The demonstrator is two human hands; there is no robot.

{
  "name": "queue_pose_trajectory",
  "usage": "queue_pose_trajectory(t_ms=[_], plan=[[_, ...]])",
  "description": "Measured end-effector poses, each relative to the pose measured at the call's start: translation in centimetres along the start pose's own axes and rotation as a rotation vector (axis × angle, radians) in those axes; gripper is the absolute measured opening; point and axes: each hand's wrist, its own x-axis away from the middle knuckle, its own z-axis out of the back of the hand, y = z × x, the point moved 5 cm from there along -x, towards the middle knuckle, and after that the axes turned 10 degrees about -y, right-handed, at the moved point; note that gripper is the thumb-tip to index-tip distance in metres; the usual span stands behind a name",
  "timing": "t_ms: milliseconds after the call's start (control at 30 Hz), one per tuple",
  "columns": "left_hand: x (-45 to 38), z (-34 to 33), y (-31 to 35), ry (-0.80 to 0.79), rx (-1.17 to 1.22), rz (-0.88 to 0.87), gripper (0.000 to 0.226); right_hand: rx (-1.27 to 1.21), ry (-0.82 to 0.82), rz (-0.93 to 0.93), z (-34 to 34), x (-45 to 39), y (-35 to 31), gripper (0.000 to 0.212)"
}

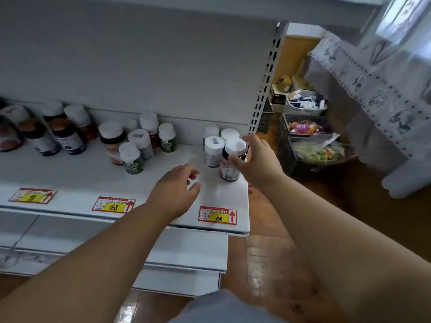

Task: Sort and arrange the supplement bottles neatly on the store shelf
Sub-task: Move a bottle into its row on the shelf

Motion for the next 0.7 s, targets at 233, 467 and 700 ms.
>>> queue_pose_trajectory(t_ms=[233,467,700], plan=[[-2.5,-0.9,-0.4,-0.152,0.147,0.093,0.037,-0.061,0.047,0.032,-0.9,-1.0,-0.4,0.042],[-1.1,-0.1,1.4,-0.14,0.533,0.119,0.039,-0.394,-0.016,0.044,0.4,0.3,-2.5,0.029],[3.0,-1.0,2.5,-0.308,1.319,0.114,0.049,-0.862,-0.294,0.05,-0.3,0.9,-4.9,0.015]])
